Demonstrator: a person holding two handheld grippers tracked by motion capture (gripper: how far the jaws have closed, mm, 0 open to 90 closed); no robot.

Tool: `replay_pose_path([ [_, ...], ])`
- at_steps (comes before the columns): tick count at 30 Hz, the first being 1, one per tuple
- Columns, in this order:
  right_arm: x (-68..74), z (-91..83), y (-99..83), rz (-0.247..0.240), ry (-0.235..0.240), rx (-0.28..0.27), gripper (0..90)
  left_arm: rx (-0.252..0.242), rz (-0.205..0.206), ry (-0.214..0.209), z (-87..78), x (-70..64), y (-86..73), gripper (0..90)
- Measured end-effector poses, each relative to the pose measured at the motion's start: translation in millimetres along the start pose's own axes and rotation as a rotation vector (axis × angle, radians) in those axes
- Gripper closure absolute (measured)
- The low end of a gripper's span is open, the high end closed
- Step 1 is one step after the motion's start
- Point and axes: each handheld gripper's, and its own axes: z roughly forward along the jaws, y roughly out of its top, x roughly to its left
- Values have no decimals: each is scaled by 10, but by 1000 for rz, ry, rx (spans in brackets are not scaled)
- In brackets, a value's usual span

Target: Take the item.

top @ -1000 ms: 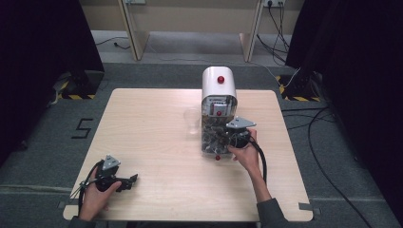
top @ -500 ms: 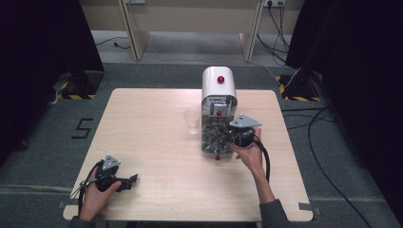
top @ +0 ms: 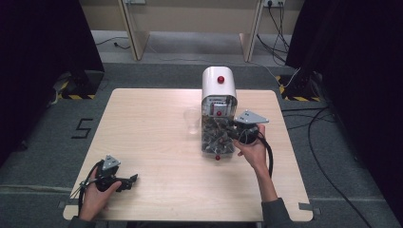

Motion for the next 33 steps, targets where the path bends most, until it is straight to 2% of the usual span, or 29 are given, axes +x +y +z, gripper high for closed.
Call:
replay_pose_path([
  [7, -30, -61, 108, 28, 13, -44, 767, 0, 0, 0, 0, 0, 0, 0],
  [13, -29, -82, 186, 14, 2, -64, 767, 0, 0, 0, 0, 0, 0, 0],
  [20, -17, -99, 278, 21, 17, -82, 767, -1, -1, 0, 1, 0, 0, 0],
  [33, 0, -126, 415, 5, 27, -103, 767, 0, 0, 0, 0, 0, 0, 0],
])
